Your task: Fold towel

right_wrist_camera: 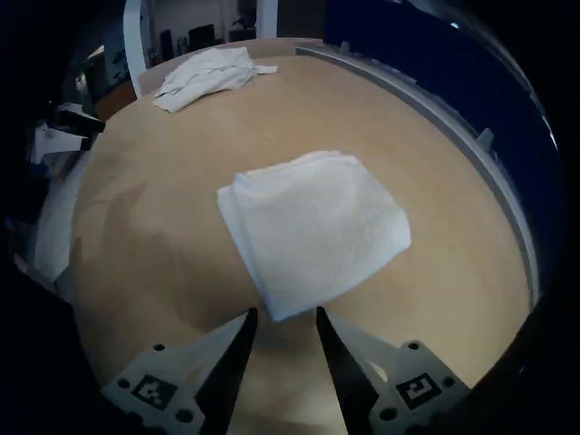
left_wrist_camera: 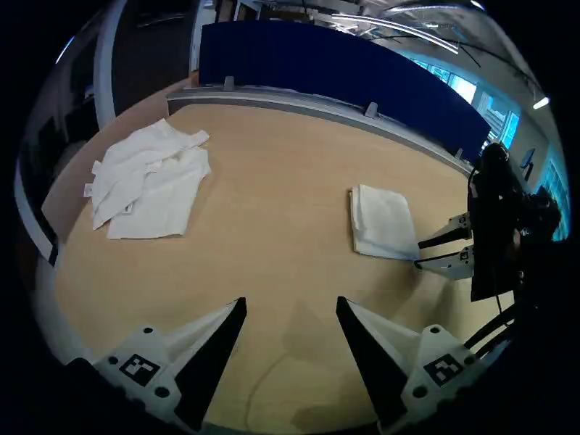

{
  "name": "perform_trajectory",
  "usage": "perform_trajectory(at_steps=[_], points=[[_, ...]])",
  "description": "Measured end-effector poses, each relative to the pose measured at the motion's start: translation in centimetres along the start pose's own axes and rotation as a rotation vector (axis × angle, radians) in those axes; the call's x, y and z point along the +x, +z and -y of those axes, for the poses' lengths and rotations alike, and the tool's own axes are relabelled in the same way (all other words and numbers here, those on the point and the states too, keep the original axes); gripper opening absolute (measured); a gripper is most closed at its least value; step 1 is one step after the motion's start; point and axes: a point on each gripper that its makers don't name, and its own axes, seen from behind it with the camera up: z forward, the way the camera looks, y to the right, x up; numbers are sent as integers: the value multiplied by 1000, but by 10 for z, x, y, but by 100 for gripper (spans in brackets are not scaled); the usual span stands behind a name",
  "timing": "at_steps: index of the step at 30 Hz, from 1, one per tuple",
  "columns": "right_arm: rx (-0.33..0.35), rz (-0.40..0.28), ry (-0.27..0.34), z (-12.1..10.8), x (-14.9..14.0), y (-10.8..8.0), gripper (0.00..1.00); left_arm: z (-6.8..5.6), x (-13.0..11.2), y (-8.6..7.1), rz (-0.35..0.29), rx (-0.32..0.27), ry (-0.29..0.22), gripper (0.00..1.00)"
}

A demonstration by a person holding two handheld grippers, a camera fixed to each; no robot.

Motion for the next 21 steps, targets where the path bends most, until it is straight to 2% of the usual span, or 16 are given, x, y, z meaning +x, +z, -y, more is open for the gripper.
perform_trajectory(at_steps=[6,12,18,21], points=[[1,-1,28,3,0,3,54,1,-1,1,0,0,-4,92],[-5,4,52,4,-3,4,28,1,-1,1,0,0,-2,92],[-8,2,72,4,-3,4,8,1,-1,0,-1,0,-4,92],[-22,0,73,0,-3,3,4,2,-1,0,-1,1,-3,92]])
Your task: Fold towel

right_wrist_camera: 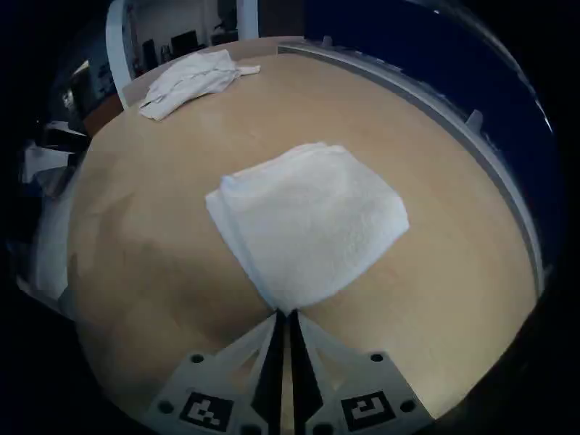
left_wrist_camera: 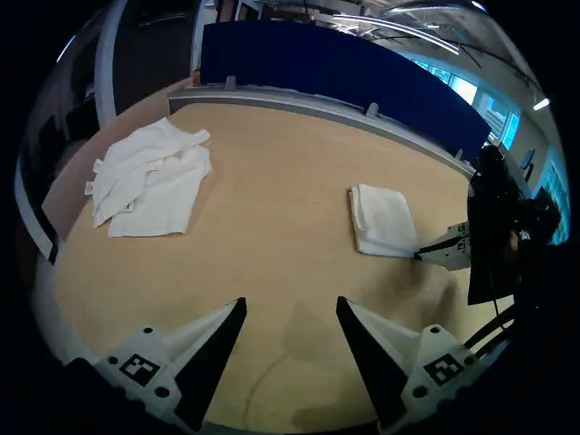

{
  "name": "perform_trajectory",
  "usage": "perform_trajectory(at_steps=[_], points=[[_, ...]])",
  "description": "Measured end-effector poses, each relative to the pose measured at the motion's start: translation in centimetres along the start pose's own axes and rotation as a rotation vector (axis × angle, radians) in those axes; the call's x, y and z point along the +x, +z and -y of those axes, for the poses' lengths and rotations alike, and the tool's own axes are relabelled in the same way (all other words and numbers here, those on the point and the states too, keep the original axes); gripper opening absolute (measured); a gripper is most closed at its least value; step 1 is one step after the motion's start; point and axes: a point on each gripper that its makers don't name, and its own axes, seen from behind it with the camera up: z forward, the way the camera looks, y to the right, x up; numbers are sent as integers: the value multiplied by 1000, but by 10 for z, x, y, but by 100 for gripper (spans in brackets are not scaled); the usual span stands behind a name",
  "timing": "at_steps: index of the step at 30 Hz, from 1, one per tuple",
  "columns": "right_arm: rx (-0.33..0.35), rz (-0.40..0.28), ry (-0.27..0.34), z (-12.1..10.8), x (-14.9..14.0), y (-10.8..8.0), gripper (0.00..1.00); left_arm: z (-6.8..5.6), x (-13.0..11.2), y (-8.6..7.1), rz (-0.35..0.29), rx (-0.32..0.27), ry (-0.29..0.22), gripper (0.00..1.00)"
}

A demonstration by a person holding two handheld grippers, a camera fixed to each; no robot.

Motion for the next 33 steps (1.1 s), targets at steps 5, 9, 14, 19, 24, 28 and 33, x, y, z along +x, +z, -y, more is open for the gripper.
perform_trajectory(at_steps=[5,9,14,19,24,28,33], points=[[-5,-13,-1,-3,2,-1,3,0,0,-2,0,-1,1,92],[-10,-32,1,-4,9,-7,3,-1,2,-2,-3,-3,1,92],[-27,-71,-5,-9,26,-20,3,-2,7,-4,-13,-5,0,92],[-42,-132,-3,-14,57,-38,3,-3,16,-5,-28,-8,4,92],[-70,-187,-17,-22,89,-63,3,-7,28,-7,-47,-15,17,92],[-97,-222,-42,-30,111,-85,3,-10,37,-8,-64,-23,29,92],[-122,-268,-51,-39,135,-113,3,-17,46,-10,-77,-37,39,92]])
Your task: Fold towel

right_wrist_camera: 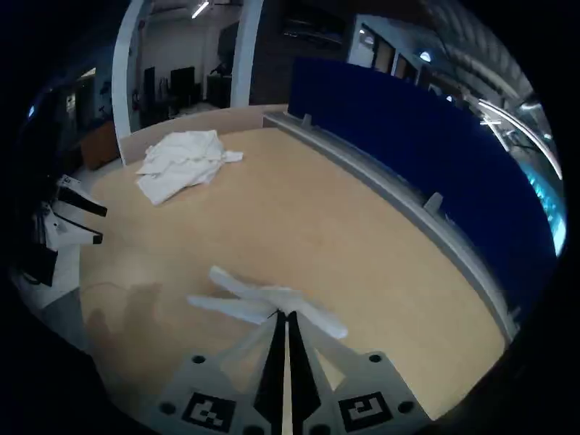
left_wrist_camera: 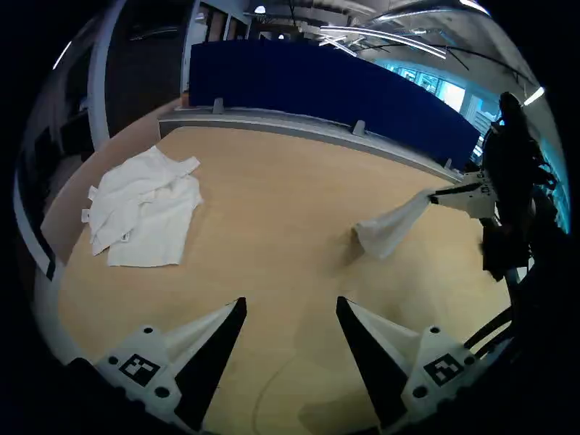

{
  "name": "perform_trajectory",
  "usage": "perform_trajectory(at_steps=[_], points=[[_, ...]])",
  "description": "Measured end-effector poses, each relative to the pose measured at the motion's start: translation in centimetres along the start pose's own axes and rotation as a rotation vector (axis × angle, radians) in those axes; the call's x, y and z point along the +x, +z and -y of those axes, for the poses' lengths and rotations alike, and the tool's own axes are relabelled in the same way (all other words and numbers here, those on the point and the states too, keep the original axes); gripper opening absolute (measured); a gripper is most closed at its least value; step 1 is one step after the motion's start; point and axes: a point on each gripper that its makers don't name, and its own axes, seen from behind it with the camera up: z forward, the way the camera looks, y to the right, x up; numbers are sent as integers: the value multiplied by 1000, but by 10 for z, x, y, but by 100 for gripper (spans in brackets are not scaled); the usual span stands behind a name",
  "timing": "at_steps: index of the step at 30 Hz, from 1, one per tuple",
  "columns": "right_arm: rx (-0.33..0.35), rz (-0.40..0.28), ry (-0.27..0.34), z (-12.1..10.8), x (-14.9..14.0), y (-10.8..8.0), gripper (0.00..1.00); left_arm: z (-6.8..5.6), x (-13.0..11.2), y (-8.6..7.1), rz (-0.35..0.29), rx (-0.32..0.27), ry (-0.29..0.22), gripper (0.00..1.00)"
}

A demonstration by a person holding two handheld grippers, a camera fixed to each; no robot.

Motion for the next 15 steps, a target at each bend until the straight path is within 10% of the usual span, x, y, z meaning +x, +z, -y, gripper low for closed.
perform_trajectory(at_steps=[15], points=[[-77,-31,-11,-43,16,-53,3,-21,15,3,-20,-37,35,92]])
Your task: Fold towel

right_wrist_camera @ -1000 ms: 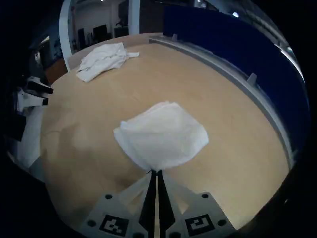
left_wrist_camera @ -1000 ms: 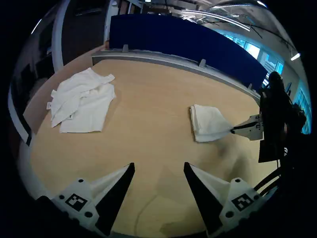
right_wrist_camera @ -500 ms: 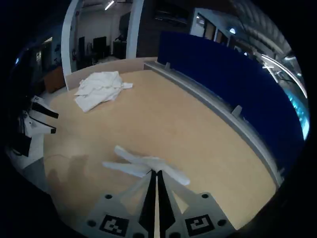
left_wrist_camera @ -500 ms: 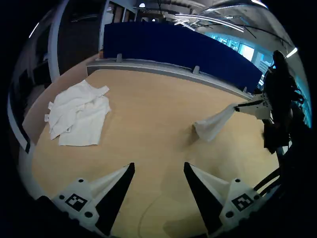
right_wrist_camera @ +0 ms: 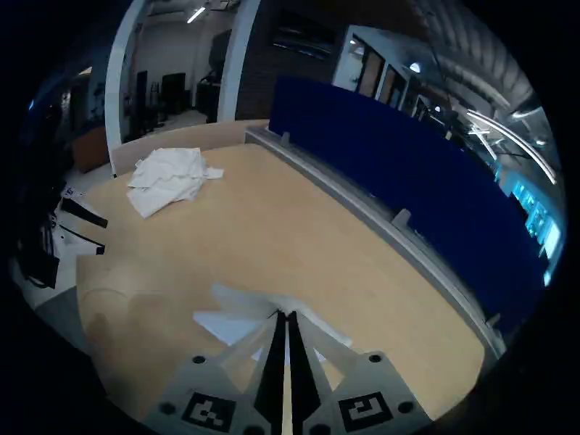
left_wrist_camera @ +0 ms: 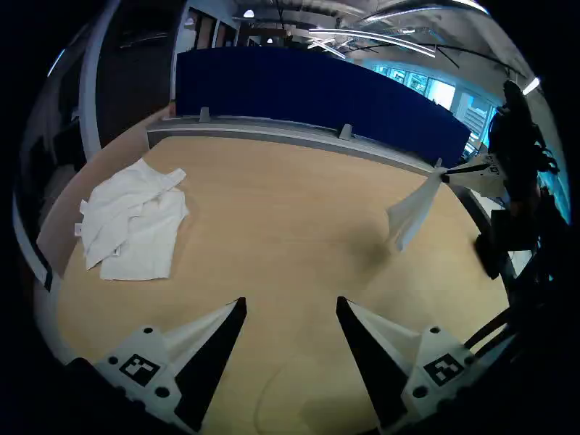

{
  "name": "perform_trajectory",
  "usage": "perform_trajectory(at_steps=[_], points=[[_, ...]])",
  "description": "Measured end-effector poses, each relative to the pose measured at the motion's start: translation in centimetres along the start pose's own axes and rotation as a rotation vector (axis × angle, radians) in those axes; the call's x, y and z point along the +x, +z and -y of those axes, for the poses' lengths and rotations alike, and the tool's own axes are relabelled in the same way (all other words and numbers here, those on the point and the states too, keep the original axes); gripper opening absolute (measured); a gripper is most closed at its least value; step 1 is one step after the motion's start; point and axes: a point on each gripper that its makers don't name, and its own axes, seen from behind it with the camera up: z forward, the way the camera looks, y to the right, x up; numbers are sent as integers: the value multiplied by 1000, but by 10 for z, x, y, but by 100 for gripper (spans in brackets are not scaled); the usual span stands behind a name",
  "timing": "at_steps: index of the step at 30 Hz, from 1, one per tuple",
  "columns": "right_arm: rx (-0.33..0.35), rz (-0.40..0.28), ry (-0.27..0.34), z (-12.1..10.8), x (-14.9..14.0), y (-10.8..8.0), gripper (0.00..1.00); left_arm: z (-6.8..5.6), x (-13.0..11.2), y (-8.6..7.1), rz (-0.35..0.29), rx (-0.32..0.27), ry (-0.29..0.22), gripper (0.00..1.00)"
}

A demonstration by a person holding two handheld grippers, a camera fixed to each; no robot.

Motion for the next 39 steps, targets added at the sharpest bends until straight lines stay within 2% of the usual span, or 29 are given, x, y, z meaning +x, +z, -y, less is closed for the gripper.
perform_trajectory(at_steps=[8,16,29,39], points=[[-33,0,22,-27,-9,-23,3,-9,5,1,0,-17,7,92],[-55,19,36,-52,-31,-46,3,-17,7,1,3,-22,27,92],[-86,62,53,-103,-82,-81,3,-24,10,7,9,-25,44,92],[-89,98,60,-140,-119,-102,3,-35,9,6,21,-21,39,92]])
